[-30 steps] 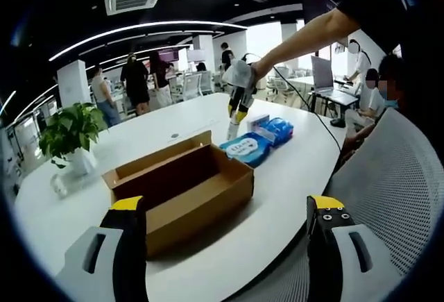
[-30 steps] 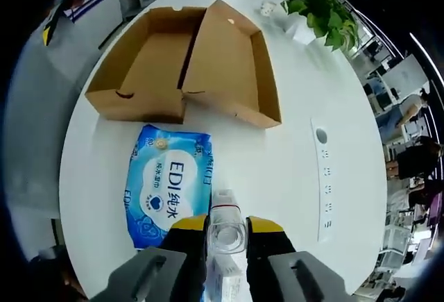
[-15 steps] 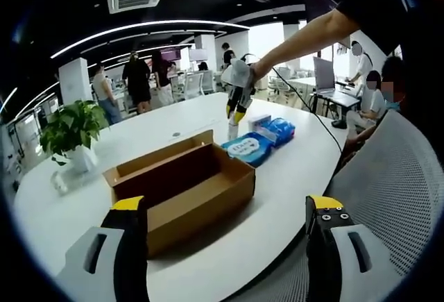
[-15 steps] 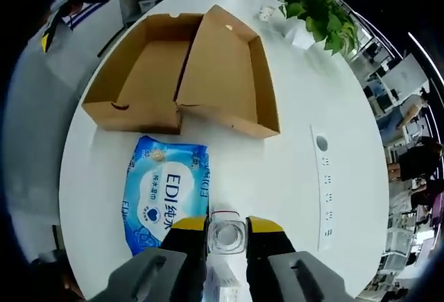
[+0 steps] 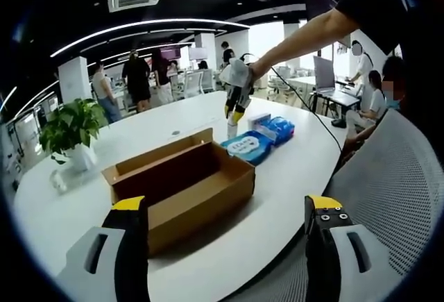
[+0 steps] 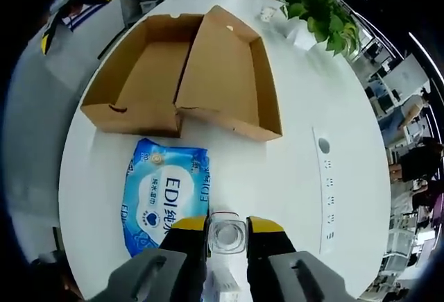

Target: Operate the shoe box by opening the lid, removing the specified soft item, and placing it in the target area until the item is outside and the box remains undamaged.

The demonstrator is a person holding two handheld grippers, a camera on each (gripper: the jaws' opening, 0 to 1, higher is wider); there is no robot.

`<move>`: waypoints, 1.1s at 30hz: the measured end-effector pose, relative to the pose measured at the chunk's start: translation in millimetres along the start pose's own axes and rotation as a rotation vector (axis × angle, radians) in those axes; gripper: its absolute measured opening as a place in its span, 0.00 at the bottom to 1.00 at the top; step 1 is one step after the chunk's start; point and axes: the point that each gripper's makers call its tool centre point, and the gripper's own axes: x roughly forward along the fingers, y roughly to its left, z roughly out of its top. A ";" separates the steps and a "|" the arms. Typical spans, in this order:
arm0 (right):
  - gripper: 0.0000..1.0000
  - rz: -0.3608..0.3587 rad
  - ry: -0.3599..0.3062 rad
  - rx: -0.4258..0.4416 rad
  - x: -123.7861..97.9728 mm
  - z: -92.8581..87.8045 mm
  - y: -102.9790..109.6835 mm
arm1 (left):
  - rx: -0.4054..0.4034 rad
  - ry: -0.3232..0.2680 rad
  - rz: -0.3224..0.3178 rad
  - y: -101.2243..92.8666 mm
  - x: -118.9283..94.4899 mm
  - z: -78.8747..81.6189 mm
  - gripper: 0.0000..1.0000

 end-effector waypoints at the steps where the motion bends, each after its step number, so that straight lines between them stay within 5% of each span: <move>1: 0.17 0.000 0.001 -0.003 0.0 0.0 0.0 | 0.000 0.000 0.000 0.0 0.0 -0.1 0.97; 33: 0.18 -0.100 0.022 -0.048 -12.2 -4.4 -18.2 | -0.033 0.022 0.024 5.3 -1.0 -6.3 0.95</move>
